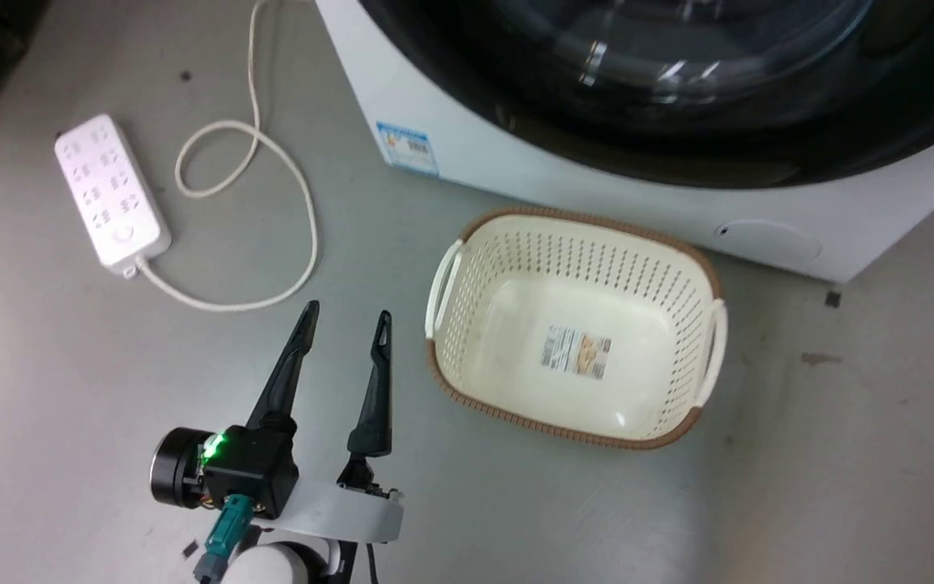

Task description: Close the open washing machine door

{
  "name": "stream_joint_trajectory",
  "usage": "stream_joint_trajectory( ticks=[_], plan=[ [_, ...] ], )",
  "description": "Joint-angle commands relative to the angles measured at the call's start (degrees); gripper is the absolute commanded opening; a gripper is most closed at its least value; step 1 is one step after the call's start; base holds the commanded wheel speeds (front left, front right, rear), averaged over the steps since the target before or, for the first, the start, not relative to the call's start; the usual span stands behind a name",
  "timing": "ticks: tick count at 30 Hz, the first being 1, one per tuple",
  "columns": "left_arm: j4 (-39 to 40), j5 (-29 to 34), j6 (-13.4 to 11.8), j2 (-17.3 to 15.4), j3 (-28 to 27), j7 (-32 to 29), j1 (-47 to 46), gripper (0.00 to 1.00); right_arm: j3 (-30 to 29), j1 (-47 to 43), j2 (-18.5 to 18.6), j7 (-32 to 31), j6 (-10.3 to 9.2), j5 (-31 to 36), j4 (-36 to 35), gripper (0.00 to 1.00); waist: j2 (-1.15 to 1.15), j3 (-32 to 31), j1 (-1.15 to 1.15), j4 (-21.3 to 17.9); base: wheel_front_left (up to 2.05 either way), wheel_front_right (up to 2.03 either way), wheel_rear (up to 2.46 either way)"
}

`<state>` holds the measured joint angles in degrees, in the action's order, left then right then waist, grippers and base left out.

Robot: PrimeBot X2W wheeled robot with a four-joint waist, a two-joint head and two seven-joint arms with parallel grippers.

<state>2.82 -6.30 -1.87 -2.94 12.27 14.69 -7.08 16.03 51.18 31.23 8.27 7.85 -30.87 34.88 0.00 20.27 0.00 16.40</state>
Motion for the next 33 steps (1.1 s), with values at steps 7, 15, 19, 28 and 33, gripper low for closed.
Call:
stream_joint_trajectory(
  ticks=[7,15,19,28,33],
  plan=[
    [-2.7,-0.5,1.5,-0.1,-3.4,0.3,3.4,1.00,1.7,-14.6,-3.4,6.0,-0.36,2.8,-4.3,1.00,0.00,-11.8,0.00,-6.6,0.00,0.00,0.00],
    [-4.4,-0.9,2.9,-0.5,-6.9,0.3,7.3,1.00,-9.1,-32.2,-11.7,6.7,-0.36,11.5,-16.6,1.00,0.00,-18.0,0.00,-12.9,0.00,0.00,0.00],
    [-5.0,-1.4,4.3,-0.4,-7.5,0.3,8.6,1.00,-15.1,-40.6,-17.9,6.7,-0.36,14.3,-22.5,1.00,0.00,-19.0,0.00,-15.0,0.00,0.00,0.00],
    [-6.3,-0.6,4.4,-0.3,-8.7,0.3,10.3,1.00,-17.4,-52.0,-24.7,6.7,-0.36,21.3,-29.7,1.00,0.00,-19.7,0.00,-16.7,0.00,0.00,0.00],
    [-6.7,-0.2,4.2,-0.1,-8.8,0.3,10.5,1.00,-16.9,-53.4,-25.8,6.7,-0.36,22.5,-30.3,1.00,0.00,-19.8,0.00,-16.5,0.00,0.00,0.00]
  ],
)
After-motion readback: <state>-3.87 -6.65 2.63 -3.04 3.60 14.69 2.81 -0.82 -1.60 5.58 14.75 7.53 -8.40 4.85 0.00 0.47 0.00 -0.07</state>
